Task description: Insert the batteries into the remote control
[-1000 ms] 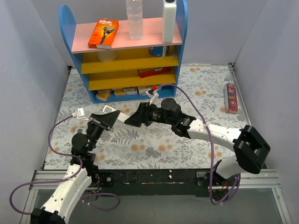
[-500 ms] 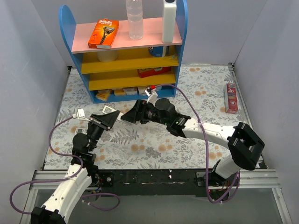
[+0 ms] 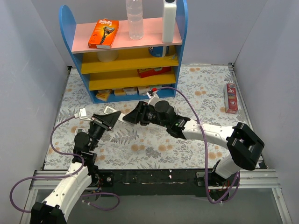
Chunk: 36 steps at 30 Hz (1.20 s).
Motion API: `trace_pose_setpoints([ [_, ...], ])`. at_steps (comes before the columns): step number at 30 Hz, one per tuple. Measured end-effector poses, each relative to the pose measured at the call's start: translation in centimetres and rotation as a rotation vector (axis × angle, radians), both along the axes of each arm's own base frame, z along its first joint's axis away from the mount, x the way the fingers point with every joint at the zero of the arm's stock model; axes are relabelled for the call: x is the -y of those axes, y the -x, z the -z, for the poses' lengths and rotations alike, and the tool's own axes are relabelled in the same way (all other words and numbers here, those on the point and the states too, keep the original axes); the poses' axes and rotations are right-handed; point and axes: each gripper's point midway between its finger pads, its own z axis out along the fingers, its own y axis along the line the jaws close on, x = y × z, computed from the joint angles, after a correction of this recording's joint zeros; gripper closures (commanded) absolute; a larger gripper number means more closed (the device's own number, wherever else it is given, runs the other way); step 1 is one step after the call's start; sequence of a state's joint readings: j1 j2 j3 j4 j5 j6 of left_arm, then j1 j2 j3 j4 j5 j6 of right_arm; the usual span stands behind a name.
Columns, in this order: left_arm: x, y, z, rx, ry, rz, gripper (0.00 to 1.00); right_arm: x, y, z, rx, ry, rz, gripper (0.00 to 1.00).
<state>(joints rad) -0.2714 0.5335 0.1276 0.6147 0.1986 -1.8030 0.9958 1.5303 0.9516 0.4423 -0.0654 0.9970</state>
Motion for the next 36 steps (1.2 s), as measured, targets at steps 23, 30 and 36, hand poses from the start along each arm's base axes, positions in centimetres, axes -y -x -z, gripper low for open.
trace_pose_setpoints([
  [23, 0.1, -1.8, 4.9, -0.106, 0.007, -0.02, 1.0, 2.9, -0.4, 5.5, -0.067, 0.032, 0.031, 0.51],
  [30, 0.0, -3.3, 7.2, -0.168, -0.01, -0.054, 1.0, 3.4, -1.9, 7.7, -0.06, 0.045, 0.032, 0.69],
  [36, 0.1, -4.2, 10.1, -0.236, -0.054, -0.063, 1.0, 3.7, -2.6, 9.8, -0.07, 0.055, 0.017, 0.9],
])
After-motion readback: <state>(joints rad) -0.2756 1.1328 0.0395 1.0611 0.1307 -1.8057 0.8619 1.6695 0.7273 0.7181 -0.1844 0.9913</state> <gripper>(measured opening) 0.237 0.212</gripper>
